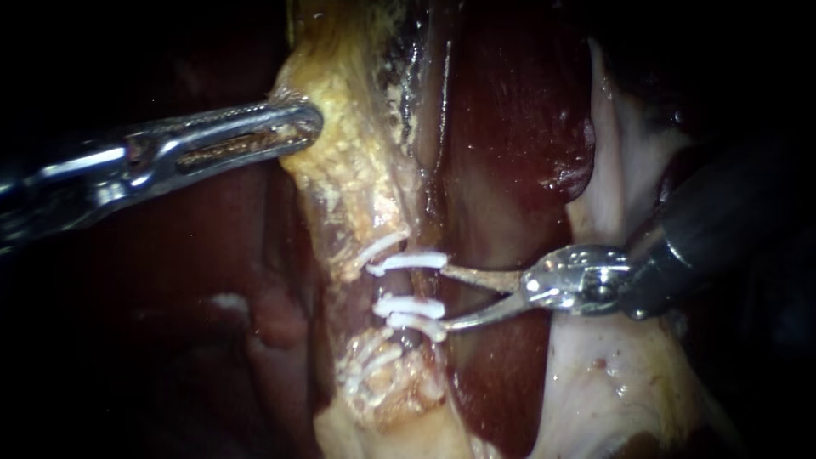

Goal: Go to the cutting position right tube

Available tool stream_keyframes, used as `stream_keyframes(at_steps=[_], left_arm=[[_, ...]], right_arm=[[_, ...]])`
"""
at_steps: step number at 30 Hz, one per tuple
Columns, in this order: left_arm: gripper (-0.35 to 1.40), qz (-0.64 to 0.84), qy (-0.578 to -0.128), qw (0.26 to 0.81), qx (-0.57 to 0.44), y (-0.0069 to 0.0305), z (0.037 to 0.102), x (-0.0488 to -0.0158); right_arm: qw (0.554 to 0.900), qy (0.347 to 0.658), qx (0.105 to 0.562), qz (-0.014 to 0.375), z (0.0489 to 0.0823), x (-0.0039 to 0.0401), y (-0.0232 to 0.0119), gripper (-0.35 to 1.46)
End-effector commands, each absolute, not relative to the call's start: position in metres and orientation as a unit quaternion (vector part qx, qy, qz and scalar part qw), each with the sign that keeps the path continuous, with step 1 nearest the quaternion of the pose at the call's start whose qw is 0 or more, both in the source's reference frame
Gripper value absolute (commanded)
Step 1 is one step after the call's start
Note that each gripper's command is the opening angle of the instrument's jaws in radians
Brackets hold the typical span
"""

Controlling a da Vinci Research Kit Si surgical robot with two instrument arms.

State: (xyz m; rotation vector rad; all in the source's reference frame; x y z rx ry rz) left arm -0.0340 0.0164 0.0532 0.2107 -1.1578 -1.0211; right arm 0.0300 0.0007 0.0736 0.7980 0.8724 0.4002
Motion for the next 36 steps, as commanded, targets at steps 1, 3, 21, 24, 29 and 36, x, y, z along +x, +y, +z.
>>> stream_keyframes(at_steps=[1, 3, 21, 24, 29, 36], left_arm=[[-0.35, -0.46, -0.523, 0.711, 0.093, 0.0164, 0.0532, -0.0339], [-0.35, -0.462, -0.523, 0.71, 0.092, 0.0164, 0.0531, -0.0339], [-0.35, -0.465, -0.523, 0.71, 0.086, 0.0162, 0.0519, -0.0333], [-0.35, -0.465, -0.522, 0.71, 0.086, 0.0162, 0.0518, -0.0333], [-0.35, -0.466, -0.523, 0.709, 0.085, 0.0162, 0.0518, -0.0332], [-0.35, -0.466, -0.523, 0.709, 0.085, 0.0161, 0.0518, -0.0331]], right_arm=[[0.811, 0.408, 0.374, 0.187, 0.0736, 0.03, 0.0008, 1.27], [0.811, 0.408, 0.374, 0.189, 0.0735, 0.0299, 0.0008, 1.27], [0.801, 0.388, 0.402, 0.216, 0.0762, 0.031, 0.0008, 1.24], [0.798, 0.389, 0.407, 0.215, 0.0764, 0.0314, 0.0007, 1.22], [0.797, 0.387, 0.409, 0.219, 0.0771, 0.0319, 0.0006, 1.2], [0.795, 0.39, 0.411, 0.218, 0.0781, 0.0328, 0.0008, 1.19]])
